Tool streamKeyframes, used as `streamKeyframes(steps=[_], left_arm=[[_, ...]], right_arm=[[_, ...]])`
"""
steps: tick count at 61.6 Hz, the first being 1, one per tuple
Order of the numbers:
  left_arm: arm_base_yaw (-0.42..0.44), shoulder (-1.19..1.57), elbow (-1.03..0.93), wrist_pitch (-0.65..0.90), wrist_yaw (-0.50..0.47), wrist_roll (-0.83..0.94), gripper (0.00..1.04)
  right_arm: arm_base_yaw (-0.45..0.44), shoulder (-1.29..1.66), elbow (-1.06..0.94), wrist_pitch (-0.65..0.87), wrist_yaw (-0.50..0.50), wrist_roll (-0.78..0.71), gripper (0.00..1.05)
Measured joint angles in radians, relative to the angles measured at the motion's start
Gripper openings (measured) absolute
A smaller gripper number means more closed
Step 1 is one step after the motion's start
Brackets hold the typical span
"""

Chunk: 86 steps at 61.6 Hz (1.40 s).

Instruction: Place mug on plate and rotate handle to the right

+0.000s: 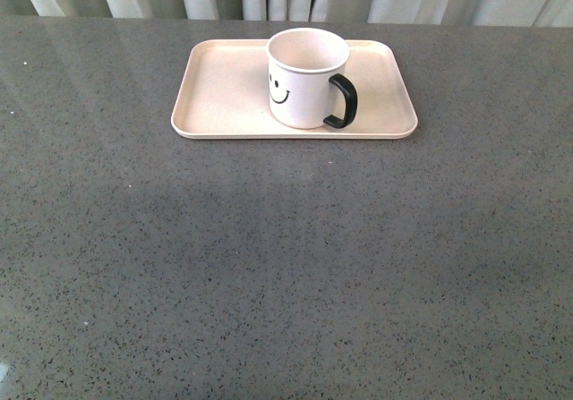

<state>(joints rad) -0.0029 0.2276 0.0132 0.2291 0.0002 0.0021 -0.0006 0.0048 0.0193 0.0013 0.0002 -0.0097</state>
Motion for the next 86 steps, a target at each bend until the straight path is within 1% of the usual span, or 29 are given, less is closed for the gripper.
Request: streamKeyframes(steps=[11, 15, 16, 29, 30, 33, 34, 40, 48, 49, 51, 52, 54, 56, 57, 58, 59, 60, 61, 62, 63, 65, 67, 69, 74, 80, 86], left_arm=[[0.0, -0.053, 0.0, -0.054, 0.0, 0.0, 0.01], [0.0, -0.167, 0.0, -0.203, 0.0, 0.0, 0.01], [0.0, -0.185, 0.0, -0.217, 0.0, 0.0, 0.01], [0.002, -0.211, 0.0, -0.229, -0.001, 0.0, 0.02], [0.002, -0.211, 0.0, -0.23, 0.0, -0.001, 0.04], [0.002, -0.211, 0.0, -0.23, 0.0, 0.0, 0.14], [0.002, -0.211, 0.0, -0.23, 0.0, 0.0, 0.16], [0.002, -0.212, 0.0, -0.23, 0.0, 0.0, 0.43], [0.002, -0.212, 0.0, -0.23, 0.0, 0.0, 0.75], [0.002, -0.212, 0.0, -0.23, 0.0, 0.0, 0.8], [0.002, -0.212, 0.0, -0.23, 0.0, 0.0, 0.87], [0.002, -0.212, 0.0, -0.23, 0.0, 0.0, 0.92], [0.002, -0.212, 0.0, -0.23, 0.0, 0.001, 0.97], [0.002, -0.212, 0.0, -0.23, 0.0, 0.0, 0.96], [0.002, -0.212, 0.0, -0.23, -0.001, 0.0, 0.95], [0.002, -0.212, 0.0, -0.23, -0.002, 0.0, 0.95], [0.002, -0.212, 0.0, -0.23, -0.002, 0.0, 0.95], [0.002, -0.212, 0.0, -0.23, -0.002, 0.0, 0.95], [0.002, -0.212, 0.0, -0.23, 0.0, 0.0, 0.96], [0.002, -0.212, 0.0, -0.23, 0.002, 0.0, 0.96], [0.002, -0.212, 0.0, -0.23, 0.002, 0.0, 0.96], [0.001, -0.212, 0.0, -0.23, 0.0, 0.0, 0.96], [0.001, -0.212, 0.0, -0.23, 0.001, 0.0, 0.96], [0.001, -0.212, 0.0, -0.23, 0.0, 0.0, 0.96], [0.001, -0.212, 0.0, -0.23, 0.0, 0.0, 0.96], [0.001, -0.212, 0.0, -0.23, 0.0, 0.0, 0.96], [0.001, -0.212, 0.0, -0.23, 0.0, 0.0, 0.96]], right_arm=[[0.0, 0.0, 0.0, 0.0, 0.0, 0.0, 0.96], [0.0, 0.0, 0.0, 0.0, 0.0, 0.0, 0.96], [0.0, 0.0, 0.0, 0.0, 0.0, 0.0, 0.96], [0.0, 0.0, 0.0, 0.0, 0.0, 0.0, 0.96], [0.0, 0.0, 0.0, 0.0, 0.0, 0.0, 0.96], [0.0, 0.0, 0.0, 0.0, 0.0, 0.0, 0.96], [0.0, 0.0, 0.0, 0.0, 0.0, 0.0, 0.96], [0.0, 0.0, 0.0, 0.0, 0.0, 0.0, 0.96], [0.0, 0.0, 0.0, 0.0, 0.0, 0.0, 0.96], [0.0, 0.0, 0.0, 0.0, 0.0, 0.0, 0.96], [0.0, 0.0, 0.0, 0.0, 0.0, 0.0, 0.96], [0.0, 0.0, 0.0, 0.0, 0.0, 0.0, 0.96], [0.0, 0.0, 0.0, 0.0, 0.0, 0.0, 0.96], [-0.012, 0.027, 0.013, -0.037, -0.048, -0.029, 0.96], [-0.035, 0.068, 0.049, -0.126, -0.14, -0.068, 0.96], [-0.049, 0.099, 0.072, -0.18, -0.185, -0.079, 0.96], [-0.077, 0.177, 0.121, -0.287, -0.27, -0.13, 0.96], [-0.087, 0.219, 0.148, -0.336, -0.312, -0.156, 0.96], [-0.103, 0.314, 0.2, -0.427, -0.37, -0.206, 0.96], [-0.106, 0.4, 0.248, -0.504, -0.456, -0.262, 0.96], [-0.106, 0.445, 0.271, -0.538, -0.489, -0.283, 0.96], [-0.097, 0.597, 0.348, -0.617, -0.599, -0.336, 0.96], [-0.082, 0.721, 0.411, -0.6, -0.65, -0.359, 0.96], [-0.071, 0.803, 0.46, -0.559, -0.658, -0.364, 0.96], [-0.05, 0.961, 0.56, -0.44, -0.632, -0.349, 0.96], [-0.009, 1.14, 0.686, -0.304, -0.569, -0.299, 0.96], [0.028, 1.262, 0.777, -0.224, -0.518, -0.256, 0.96]])
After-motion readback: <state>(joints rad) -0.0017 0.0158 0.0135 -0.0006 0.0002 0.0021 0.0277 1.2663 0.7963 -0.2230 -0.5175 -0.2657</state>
